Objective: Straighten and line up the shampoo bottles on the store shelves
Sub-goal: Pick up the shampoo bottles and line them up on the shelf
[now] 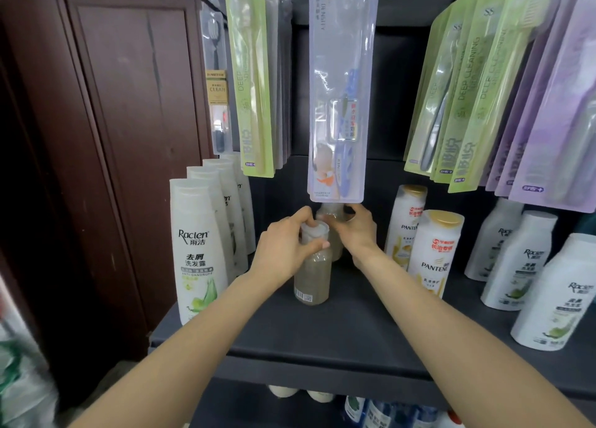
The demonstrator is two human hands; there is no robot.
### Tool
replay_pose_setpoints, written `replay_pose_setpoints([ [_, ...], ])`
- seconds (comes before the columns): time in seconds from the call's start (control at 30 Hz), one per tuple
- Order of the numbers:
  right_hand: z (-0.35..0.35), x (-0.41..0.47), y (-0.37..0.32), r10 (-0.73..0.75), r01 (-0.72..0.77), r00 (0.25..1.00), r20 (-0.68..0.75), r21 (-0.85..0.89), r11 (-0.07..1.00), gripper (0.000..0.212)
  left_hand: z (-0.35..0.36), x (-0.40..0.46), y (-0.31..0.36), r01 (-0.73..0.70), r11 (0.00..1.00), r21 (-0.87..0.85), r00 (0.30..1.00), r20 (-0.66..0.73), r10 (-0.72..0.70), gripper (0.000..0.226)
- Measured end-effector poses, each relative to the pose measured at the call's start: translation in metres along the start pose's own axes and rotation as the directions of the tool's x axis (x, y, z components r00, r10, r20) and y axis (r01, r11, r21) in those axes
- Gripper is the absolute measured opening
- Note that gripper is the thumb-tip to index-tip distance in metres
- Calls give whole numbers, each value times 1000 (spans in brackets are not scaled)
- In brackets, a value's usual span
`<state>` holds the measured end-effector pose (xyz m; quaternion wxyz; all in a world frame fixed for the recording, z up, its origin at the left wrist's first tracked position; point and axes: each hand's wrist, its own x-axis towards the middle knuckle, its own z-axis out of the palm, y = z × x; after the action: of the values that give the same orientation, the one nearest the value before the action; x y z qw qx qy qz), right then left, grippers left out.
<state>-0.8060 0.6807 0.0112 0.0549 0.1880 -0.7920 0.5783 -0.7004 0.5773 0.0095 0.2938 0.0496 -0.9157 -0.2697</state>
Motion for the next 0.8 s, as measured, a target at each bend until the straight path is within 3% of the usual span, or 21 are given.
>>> replay_pose_setpoints([
  [0.2, 7, 9, 8, 81, -71, 991, 110, -93, 993, 51, 0, 0, 0, -8, 1000, 22, 1000, -3, 8, 35],
  [0.43, -4, 16, 2, 92, -82, 962, 259, -49, 995, 50, -1, 1, 0, -11, 999, 36, 1000, 1, 11, 36],
  [0.8, 8, 18, -1, 155, -158, 948, 277, -13, 987, 48, -1, -2, 1, -12, 998, 66, 1000, 16, 11, 32],
])
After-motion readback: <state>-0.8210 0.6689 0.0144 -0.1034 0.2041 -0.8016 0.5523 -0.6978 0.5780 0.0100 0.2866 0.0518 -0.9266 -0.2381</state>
